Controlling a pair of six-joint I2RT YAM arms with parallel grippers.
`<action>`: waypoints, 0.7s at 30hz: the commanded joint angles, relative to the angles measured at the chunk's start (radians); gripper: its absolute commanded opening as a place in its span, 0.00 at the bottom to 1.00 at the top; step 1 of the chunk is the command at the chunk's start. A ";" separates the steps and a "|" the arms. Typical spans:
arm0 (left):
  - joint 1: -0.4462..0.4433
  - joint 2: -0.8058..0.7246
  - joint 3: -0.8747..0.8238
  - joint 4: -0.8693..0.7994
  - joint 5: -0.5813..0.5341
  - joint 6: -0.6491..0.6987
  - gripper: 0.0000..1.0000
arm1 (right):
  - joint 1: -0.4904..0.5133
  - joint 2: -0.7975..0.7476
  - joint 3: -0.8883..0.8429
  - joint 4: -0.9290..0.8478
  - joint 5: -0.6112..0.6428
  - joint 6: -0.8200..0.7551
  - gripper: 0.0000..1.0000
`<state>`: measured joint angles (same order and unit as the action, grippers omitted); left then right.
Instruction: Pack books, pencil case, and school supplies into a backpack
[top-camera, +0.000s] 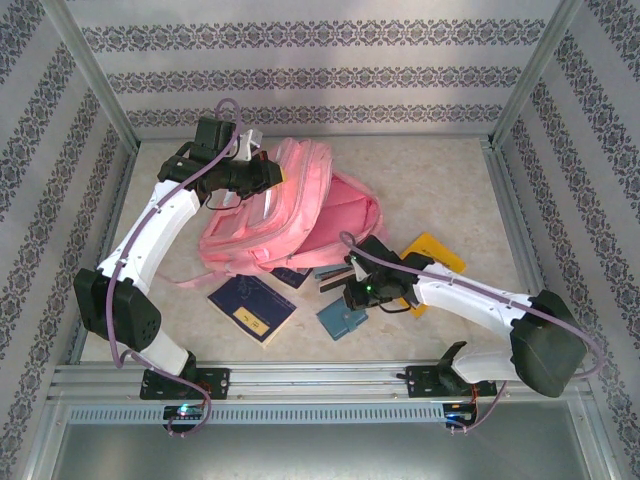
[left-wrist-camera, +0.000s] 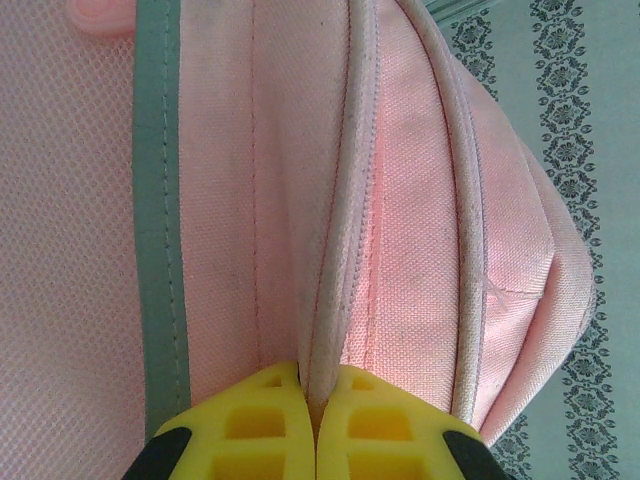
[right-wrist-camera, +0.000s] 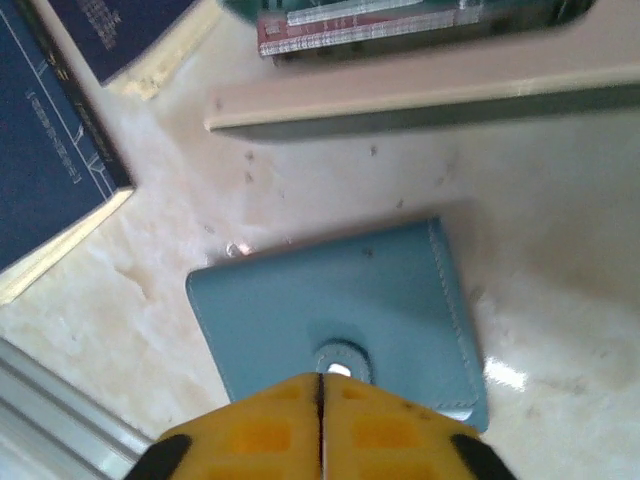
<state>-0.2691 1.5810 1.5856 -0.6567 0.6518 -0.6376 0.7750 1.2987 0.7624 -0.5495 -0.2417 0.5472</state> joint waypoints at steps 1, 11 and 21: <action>-0.009 -0.029 0.033 0.076 0.029 -0.008 0.00 | 0.007 0.024 -0.053 -0.030 -0.148 -0.020 0.00; -0.009 -0.028 0.033 0.056 0.026 -0.001 0.00 | -0.003 0.121 -0.056 -0.085 0.048 -0.005 0.00; -0.009 -0.022 0.043 0.046 0.026 0.004 0.00 | -0.081 0.278 0.108 -0.098 0.170 -0.084 0.00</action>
<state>-0.2691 1.5810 1.5860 -0.6575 0.6510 -0.6369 0.7258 1.5345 0.8116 -0.6353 -0.2142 0.5152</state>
